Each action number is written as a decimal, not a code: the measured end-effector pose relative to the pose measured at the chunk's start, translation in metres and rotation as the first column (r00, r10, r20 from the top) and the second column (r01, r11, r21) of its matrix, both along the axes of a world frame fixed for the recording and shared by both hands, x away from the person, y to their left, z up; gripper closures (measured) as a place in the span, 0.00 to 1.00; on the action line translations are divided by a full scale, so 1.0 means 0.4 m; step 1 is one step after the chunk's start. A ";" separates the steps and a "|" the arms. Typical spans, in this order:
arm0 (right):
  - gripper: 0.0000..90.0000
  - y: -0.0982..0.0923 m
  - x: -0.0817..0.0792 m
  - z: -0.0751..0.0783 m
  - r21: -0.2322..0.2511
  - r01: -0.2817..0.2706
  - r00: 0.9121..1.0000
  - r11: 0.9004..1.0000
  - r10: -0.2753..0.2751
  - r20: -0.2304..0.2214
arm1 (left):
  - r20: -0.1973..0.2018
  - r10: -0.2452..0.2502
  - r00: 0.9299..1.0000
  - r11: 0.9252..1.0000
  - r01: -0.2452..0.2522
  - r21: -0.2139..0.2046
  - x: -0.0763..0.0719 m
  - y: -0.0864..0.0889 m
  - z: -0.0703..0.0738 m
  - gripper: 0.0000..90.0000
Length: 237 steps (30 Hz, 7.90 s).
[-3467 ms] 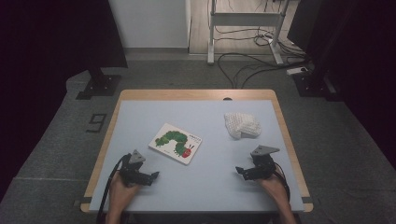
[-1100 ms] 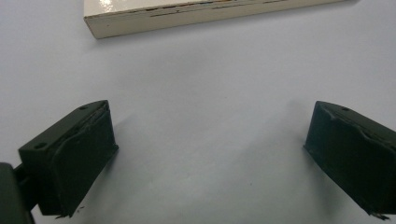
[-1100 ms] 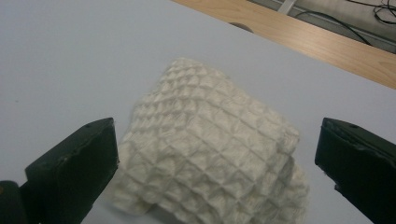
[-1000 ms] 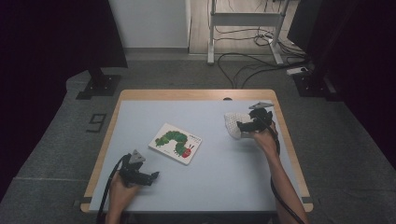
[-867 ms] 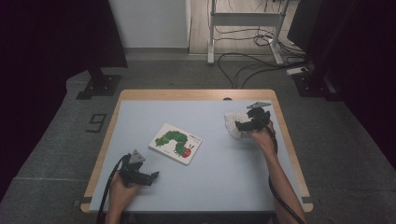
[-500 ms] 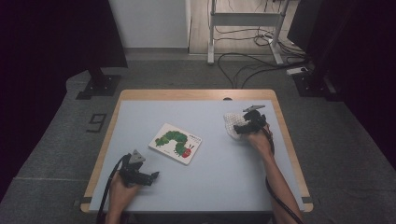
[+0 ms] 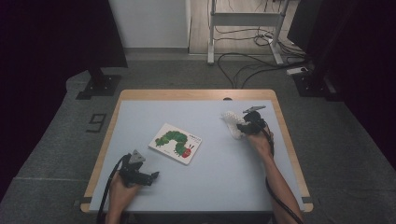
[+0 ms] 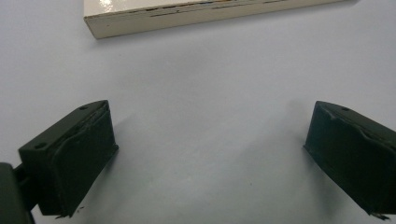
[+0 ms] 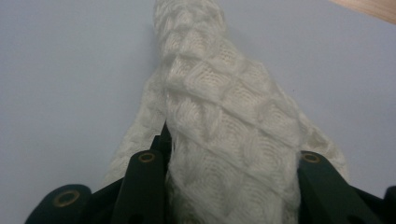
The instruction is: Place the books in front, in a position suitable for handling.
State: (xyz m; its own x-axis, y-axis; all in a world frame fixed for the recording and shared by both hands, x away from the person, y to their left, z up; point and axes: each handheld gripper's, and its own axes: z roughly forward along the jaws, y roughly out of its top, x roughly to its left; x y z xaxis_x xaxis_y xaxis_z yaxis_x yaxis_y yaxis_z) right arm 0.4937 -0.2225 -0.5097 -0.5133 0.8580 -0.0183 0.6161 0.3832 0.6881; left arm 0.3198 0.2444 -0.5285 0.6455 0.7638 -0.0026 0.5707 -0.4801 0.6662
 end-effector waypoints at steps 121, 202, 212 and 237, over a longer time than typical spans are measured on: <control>0.00 -0.103 -0.438 0.017 0.026 -0.090 0.993 0.996 0.088 0.076 | -0.008 0.003 1.000 1.000 -0.004 -0.006 0.002 0.000 0.000 0.01; 0.00 0.246 -0.407 0.011 0.099 -0.359 0.932 0.928 0.353 0.080 | -0.044 -0.129 0.991 0.992 0.129 -0.018 0.180 -0.033 0.009 0.00; 0.00 0.274 -0.377 -0.014 0.116 -0.373 0.928 0.921 0.367 0.069 | -0.047 -0.161 0.986 0.987 0.160 -0.025 0.143 -0.068 0.008 0.00; 0.00 0.325 -0.308 -0.060 0.081 -0.412 0.911 0.907 0.412 0.019 | -0.056 -0.181 0.982 0.978 0.174 -0.119 0.094 -0.129 0.005 0.00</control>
